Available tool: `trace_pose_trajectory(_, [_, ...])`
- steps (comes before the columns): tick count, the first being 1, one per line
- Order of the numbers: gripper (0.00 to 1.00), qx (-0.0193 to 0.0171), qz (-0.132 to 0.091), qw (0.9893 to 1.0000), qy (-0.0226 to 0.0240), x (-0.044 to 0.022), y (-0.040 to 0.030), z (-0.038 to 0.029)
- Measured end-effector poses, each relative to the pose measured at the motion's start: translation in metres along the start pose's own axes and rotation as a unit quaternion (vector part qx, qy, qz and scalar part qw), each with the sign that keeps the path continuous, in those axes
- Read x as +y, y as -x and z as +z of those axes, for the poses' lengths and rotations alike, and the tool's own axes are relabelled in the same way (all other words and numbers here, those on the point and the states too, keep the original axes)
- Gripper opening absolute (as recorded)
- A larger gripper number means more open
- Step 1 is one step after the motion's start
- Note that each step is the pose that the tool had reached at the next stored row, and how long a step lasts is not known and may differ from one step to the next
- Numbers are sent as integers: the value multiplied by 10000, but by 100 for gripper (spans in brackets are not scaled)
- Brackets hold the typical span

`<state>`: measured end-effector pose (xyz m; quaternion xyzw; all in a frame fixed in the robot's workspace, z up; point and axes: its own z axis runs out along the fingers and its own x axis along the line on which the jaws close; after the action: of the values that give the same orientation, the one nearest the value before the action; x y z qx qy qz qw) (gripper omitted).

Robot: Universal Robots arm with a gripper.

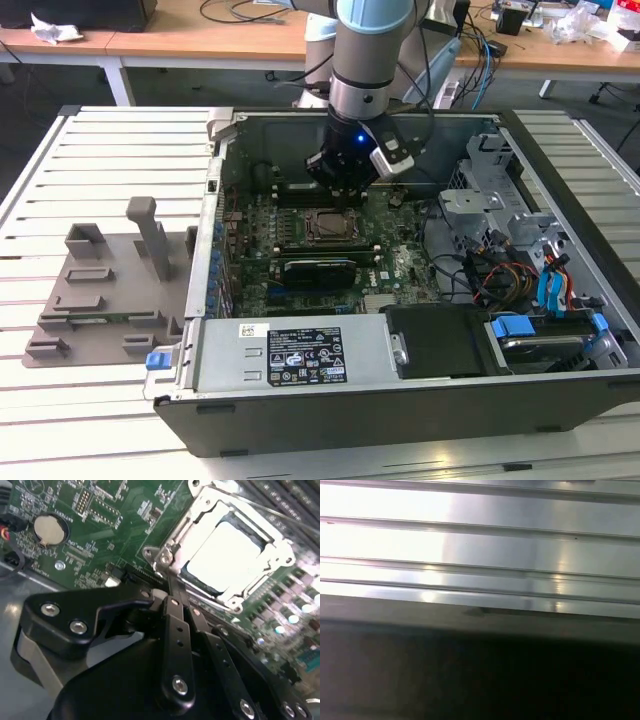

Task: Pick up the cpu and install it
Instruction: 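Install the first cpu locking lever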

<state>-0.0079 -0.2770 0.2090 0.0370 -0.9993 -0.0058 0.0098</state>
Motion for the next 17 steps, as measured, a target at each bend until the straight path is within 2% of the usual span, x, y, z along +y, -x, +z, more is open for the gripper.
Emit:
trace_pose_trajectory(4, [11, -1, 0, 10000, 0, -43, -3, -12])
trace_pose_trajectory(6, [11, -1, 0, 10000, -1, -121, -9, -13])
trace_pose_trajectory(7, [11, -1, -1, 10000, -1, -199, -15, -14])
trace_pose_trajectory(11, [11, -1, 0, 10000, 2, -308, -23, -15])
trace_pose_trajectory(16, [11, -2, -1, 10000, 14, -510, -38, -17])
trace_pose_trajectory(17, [11, -2, -1, 10000, 14, -529, -40, -19])
